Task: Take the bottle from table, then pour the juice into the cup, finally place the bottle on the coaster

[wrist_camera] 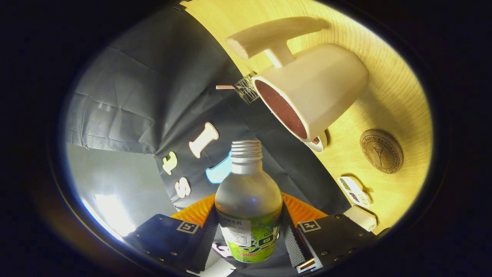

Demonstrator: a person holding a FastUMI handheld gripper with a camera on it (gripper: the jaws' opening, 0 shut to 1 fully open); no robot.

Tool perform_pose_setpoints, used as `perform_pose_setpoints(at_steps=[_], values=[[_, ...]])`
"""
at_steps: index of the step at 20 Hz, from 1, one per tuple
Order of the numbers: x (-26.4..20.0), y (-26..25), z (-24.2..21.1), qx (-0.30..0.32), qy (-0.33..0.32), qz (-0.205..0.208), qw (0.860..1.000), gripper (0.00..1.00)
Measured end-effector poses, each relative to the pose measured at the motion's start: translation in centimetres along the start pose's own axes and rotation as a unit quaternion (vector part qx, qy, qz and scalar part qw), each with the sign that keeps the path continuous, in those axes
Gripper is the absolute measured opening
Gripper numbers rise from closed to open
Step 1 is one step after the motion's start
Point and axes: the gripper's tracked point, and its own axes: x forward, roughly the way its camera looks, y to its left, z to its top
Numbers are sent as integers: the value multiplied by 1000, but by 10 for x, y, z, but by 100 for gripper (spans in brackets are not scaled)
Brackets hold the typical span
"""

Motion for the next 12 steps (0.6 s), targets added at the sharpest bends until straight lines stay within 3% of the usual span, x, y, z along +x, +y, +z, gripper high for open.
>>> perform_pose_setpoints(at_steps=[12], values=[[0, -5, -1, 0, 0, -1, 1000, 78]])
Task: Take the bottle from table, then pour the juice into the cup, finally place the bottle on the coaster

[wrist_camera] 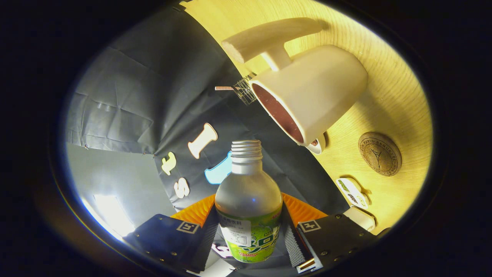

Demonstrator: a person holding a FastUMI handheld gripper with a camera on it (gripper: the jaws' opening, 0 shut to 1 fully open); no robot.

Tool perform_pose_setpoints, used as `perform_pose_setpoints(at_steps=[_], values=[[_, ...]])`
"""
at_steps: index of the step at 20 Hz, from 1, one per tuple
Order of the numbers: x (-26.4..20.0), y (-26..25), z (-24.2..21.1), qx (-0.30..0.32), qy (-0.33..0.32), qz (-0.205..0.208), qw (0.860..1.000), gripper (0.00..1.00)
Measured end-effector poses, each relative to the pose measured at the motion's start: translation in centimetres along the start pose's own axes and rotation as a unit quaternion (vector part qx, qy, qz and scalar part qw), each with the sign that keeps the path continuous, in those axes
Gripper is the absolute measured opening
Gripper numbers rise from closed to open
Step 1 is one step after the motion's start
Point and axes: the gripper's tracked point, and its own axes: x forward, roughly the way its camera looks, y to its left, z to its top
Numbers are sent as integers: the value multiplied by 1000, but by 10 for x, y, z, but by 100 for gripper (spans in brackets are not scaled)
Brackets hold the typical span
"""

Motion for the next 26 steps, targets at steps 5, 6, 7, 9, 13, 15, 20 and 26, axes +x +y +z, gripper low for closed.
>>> perform_pose_setpoints(at_steps=[5, 6, 7, 9, 13, 15, 20, 26], values=[[1, -7, -1, -2, 2, -8, 1000, 78], [1, -9, -4, -5, 5, -11, 1000, 78], [1, -10, -5, -7, 7, -11, 1000, 78], [0, -8, -6, -21, 12, -13, 1000, 78], [1, -11, -3, -72, 11, -23, 997, 79], [1, -8, 0, -79, 9, -21, 997, 78], [-4, -9, 0, -151, 18, -31, 988, 78], [-1, 5, -15, -234, 42, -30, 971, 78]])
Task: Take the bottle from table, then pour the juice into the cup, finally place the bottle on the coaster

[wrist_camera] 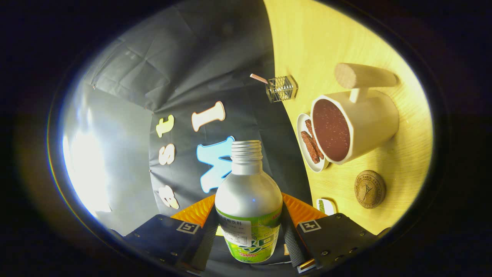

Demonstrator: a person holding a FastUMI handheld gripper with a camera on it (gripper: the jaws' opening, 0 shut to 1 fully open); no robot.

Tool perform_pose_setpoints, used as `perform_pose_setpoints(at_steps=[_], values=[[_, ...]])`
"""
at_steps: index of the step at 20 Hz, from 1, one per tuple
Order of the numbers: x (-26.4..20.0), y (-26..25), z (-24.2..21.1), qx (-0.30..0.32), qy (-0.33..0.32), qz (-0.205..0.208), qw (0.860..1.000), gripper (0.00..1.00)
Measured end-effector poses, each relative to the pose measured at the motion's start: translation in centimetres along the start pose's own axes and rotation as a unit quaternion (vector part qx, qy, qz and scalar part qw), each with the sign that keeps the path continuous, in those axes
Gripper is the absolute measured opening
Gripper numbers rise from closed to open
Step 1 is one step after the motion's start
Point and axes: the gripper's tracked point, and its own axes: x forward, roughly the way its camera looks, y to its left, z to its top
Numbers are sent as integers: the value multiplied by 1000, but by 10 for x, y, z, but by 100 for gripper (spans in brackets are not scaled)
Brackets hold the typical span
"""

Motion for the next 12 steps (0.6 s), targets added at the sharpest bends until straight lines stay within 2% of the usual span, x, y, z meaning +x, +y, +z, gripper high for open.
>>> perform_pose_setpoints(at_steps=[7, 12], values=[[-8, 1, -22, -124, 37, 10, 992, 78], [-12, -15, -32, -256, 55, -9, 965, 79]])
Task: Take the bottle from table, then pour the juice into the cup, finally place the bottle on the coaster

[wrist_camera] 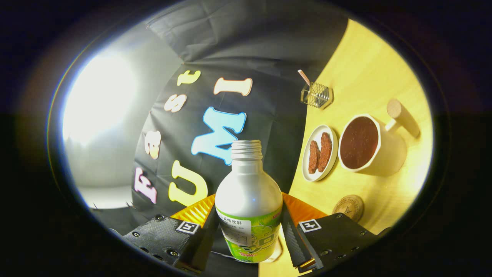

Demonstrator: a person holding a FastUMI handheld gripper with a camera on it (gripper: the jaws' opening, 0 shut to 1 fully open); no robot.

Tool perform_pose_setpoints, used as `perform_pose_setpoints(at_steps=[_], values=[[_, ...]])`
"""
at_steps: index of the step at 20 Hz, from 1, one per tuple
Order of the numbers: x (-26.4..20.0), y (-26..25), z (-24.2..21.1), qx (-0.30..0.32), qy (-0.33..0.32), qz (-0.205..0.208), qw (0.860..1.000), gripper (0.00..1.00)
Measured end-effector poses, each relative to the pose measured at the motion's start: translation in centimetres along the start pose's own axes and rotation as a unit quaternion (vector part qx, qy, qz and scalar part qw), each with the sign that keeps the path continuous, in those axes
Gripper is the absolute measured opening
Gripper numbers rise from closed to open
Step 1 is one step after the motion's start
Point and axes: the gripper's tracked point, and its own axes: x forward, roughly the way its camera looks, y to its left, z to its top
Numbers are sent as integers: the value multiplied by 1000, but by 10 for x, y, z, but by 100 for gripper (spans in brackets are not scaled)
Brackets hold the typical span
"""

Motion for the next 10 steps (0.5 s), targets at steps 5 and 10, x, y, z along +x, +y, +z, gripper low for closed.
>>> perform_pose_setpoints(at_steps=[5, 10], values=[[-7, -5, -15, -137, 18, -18, 990, 79], [-6, 12, -16, -279, 31, -29, 960, 79]])
